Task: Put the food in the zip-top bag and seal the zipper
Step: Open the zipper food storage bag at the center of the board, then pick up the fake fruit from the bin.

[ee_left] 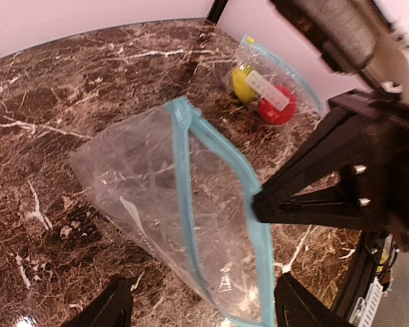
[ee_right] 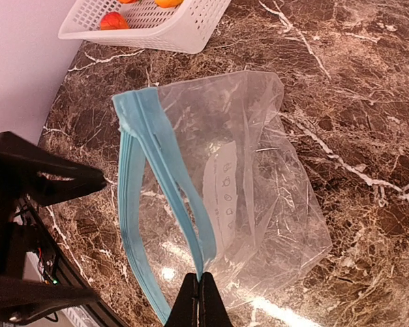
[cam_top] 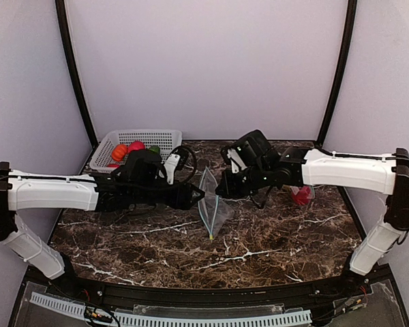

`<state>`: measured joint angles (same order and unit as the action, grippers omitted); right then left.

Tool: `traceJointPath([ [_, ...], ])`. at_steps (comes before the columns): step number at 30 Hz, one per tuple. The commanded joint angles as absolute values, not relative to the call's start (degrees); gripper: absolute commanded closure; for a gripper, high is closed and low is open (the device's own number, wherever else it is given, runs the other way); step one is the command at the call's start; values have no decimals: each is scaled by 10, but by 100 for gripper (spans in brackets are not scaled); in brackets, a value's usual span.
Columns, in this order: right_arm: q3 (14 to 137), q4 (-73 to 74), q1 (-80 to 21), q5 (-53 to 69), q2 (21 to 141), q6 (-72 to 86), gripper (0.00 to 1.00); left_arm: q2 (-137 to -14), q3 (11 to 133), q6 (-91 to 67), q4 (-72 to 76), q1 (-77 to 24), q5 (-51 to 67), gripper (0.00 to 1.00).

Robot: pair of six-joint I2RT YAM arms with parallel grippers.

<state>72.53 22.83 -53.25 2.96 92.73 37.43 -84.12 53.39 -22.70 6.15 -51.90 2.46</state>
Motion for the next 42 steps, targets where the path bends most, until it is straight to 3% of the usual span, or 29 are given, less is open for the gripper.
traceJointPath([
  [1, 748, 243, -534, 23, 944, 382, 100, -770, 507, -224, 85, -511, 80, 22],
  [8, 757, 243, -534, 27, 952, 379, 100, -696, 487, -257, 38, -441, 123, 19],
  [13, 758, 243, -533, 26, 953, 371, 100, -681, 545, -198, -129, -372, 80, 21],
  [18, 760, 243, -533, 27, 954, 360, 100, -706, 599, -143, -203, -283, 99, 17],
  [26, 768, 243, -533, 28, 963, 350, 100, -850, 710, -79, -252, -158, 126, 16],
  [42, 784, 243, -531, 41, 979, 335, 100, -1142, 935, -31, -277, -102, 156, 19],
])
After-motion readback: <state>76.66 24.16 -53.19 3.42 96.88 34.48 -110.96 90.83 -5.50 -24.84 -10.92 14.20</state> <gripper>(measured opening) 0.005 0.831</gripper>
